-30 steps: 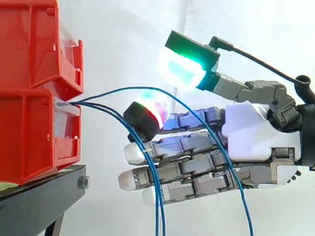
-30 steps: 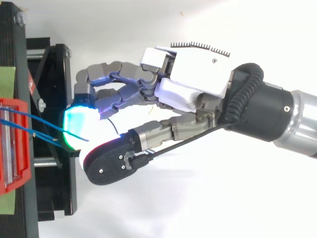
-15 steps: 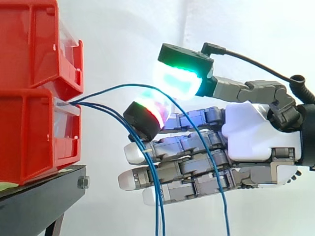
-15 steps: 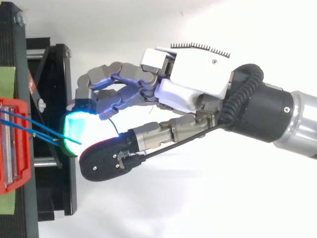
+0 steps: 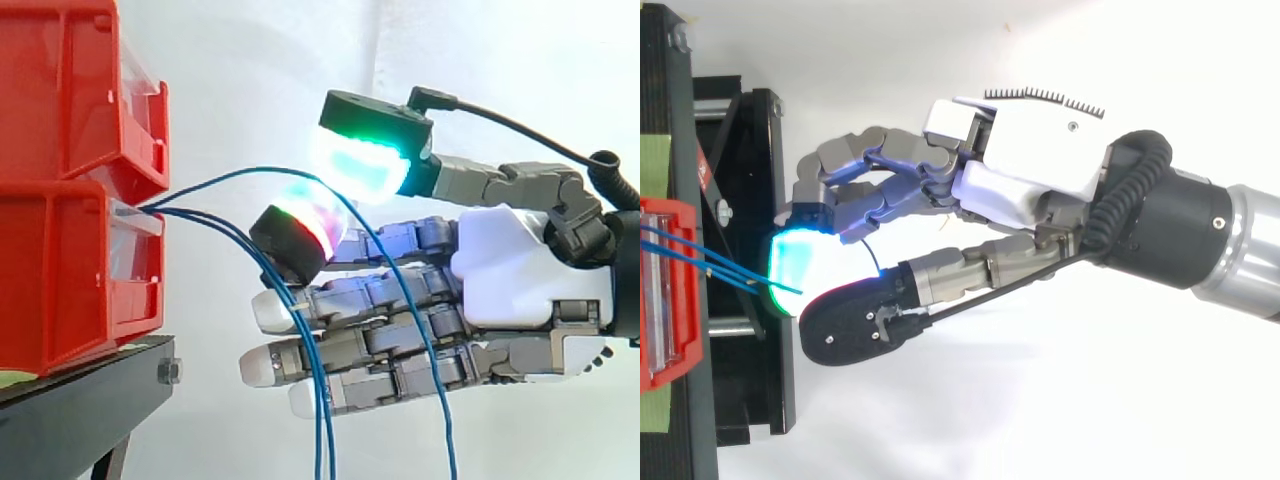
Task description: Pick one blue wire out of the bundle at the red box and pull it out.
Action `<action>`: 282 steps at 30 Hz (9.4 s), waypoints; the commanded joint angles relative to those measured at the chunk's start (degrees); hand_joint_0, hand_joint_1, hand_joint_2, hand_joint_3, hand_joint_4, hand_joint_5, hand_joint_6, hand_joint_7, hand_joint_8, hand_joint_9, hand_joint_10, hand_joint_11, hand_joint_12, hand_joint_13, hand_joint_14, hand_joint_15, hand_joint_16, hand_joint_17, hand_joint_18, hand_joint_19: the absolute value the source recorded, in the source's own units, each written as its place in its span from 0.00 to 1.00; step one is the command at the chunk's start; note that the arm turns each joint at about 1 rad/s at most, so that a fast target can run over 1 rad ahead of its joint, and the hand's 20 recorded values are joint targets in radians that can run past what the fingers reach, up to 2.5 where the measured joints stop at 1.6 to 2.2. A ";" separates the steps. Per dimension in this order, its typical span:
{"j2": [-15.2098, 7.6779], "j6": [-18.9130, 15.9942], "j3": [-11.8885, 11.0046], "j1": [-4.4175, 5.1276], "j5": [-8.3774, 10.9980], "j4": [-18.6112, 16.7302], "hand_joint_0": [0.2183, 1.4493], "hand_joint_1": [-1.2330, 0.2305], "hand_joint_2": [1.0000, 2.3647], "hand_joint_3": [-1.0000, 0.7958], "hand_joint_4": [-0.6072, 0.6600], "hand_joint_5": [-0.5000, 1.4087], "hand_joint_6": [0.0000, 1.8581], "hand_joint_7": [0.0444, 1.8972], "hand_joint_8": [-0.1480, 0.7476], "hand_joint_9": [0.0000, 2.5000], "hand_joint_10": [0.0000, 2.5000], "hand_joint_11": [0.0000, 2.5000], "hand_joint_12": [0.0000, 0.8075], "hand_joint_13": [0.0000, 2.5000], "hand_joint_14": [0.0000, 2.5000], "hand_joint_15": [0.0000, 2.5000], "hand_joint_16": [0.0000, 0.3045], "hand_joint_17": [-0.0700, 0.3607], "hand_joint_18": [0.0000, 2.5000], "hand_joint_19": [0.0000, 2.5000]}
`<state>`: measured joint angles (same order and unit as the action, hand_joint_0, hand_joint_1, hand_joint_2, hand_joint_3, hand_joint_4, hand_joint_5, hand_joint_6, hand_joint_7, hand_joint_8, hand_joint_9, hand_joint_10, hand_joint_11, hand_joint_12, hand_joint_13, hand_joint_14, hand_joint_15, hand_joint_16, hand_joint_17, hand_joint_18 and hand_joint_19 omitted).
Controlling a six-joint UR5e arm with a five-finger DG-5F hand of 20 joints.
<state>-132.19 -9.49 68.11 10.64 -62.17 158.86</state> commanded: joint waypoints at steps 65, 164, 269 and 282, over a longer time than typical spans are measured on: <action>0.00 1.50 0.00 0.17 -0.32 -0.40 0.29 0.42 0.01 0.50 0.74 0.23 0.29 0.73 0.46 0.40 0.01 0.19 0.49 0.19 0.00 0.09 0.21 0.49 0.14 0.16; 0.00 1.76 0.00 0.17 -0.32 -0.57 0.29 0.28 0.01 0.36 0.62 0.18 0.47 0.56 0.45 0.37 0.01 0.25 0.45 0.17 0.00 0.09 0.18 0.45 0.11 0.15; 0.00 -2.46 0.00 0.34 -3.13 -2.77 0.19 0.39 0.00 0.28 0.63 0.21 0.44 0.58 0.50 0.43 0.01 0.26 0.47 0.22 0.00 0.11 0.20 0.48 0.16 0.18; 0.00 -2.46 0.00 0.43 -3.13 -2.77 0.12 0.29 0.00 0.28 0.64 0.21 0.44 0.57 0.51 0.44 0.01 0.26 0.51 0.23 0.00 0.12 0.22 0.51 0.18 0.17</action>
<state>-132.19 -11.95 68.11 11.07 -65.30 156.09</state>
